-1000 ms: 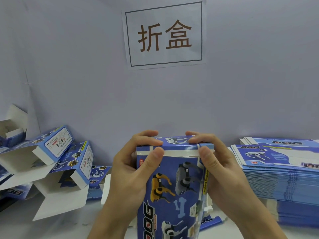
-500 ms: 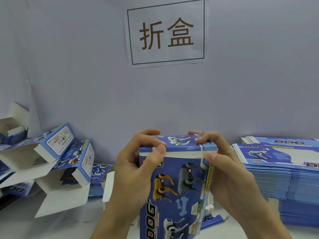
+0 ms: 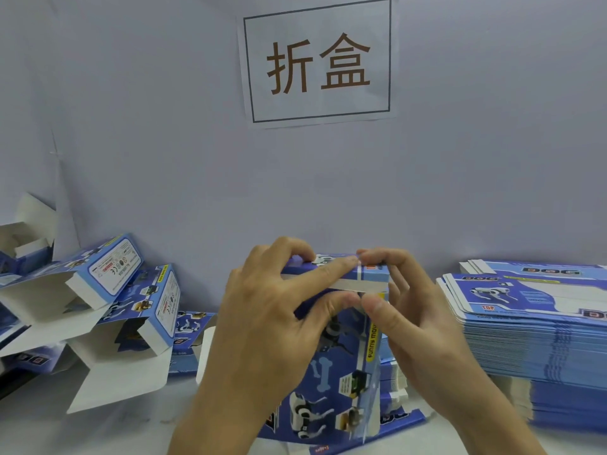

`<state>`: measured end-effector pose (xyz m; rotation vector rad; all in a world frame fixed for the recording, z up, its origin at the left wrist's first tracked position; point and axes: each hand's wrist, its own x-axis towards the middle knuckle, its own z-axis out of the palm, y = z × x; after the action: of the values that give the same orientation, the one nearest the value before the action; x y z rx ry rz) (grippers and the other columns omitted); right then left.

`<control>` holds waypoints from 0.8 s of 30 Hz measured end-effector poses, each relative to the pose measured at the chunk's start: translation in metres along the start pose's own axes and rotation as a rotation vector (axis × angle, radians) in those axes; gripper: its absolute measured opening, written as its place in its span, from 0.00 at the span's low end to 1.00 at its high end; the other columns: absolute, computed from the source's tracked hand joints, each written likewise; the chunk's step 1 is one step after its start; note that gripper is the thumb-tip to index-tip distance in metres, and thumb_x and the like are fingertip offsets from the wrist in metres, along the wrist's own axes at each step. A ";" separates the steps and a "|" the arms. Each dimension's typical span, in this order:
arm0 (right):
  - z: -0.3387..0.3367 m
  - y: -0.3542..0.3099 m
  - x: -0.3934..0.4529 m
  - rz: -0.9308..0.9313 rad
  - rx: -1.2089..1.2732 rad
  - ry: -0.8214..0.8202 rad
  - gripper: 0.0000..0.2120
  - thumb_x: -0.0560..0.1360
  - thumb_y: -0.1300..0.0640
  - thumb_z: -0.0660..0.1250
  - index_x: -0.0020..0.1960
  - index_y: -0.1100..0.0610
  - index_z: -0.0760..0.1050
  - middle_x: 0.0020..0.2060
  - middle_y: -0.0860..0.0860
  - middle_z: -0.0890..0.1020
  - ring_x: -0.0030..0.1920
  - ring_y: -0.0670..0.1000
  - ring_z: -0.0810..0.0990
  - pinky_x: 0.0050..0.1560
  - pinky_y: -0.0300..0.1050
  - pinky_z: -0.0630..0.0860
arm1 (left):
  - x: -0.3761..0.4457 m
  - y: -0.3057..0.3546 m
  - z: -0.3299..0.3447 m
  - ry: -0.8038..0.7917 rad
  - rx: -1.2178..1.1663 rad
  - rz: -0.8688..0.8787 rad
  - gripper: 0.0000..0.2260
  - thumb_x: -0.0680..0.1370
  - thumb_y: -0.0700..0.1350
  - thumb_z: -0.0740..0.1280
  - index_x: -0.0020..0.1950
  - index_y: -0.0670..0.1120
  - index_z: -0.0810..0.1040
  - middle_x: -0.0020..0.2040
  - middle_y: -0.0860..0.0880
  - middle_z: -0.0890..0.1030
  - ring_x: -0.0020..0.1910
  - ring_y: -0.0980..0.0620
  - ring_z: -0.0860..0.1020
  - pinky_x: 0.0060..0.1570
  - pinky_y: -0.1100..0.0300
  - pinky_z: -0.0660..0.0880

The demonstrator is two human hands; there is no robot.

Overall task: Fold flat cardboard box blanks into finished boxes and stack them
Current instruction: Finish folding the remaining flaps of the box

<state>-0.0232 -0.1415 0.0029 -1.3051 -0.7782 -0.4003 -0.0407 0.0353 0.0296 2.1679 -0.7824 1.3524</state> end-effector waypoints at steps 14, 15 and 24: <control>-0.003 0.000 -0.001 0.012 -0.137 0.007 0.17 0.75 0.54 0.69 0.63 0.48 0.75 0.55 0.49 0.84 0.58 0.53 0.83 0.54 0.52 0.83 | -0.004 -0.001 0.009 0.016 0.058 0.054 0.17 0.80 0.51 0.61 0.67 0.52 0.79 0.64 0.56 0.81 0.64 0.52 0.78 0.69 0.37 0.64; -0.002 -0.001 -0.001 0.007 -0.150 0.010 0.17 0.75 0.54 0.68 0.64 0.48 0.75 0.55 0.49 0.84 0.58 0.53 0.83 0.54 0.52 0.83 | -0.004 0.001 0.010 0.003 0.051 0.039 0.18 0.81 0.52 0.61 0.68 0.53 0.78 0.64 0.56 0.80 0.65 0.53 0.77 0.70 0.40 0.63; -0.003 -0.004 -0.002 0.015 -0.176 -0.017 0.17 0.74 0.55 0.69 0.63 0.48 0.76 0.57 0.48 0.84 0.59 0.52 0.82 0.55 0.52 0.82 | -0.002 0.016 0.012 0.059 -0.106 -0.141 0.15 0.81 0.55 0.59 0.61 0.55 0.83 0.56 0.62 0.82 0.59 0.59 0.76 0.72 0.43 0.61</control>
<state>-0.0265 -0.1459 0.0044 -1.4789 -0.7600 -0.4540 -0.0448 0.0164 0.0243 2.0506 -0.6510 1.2689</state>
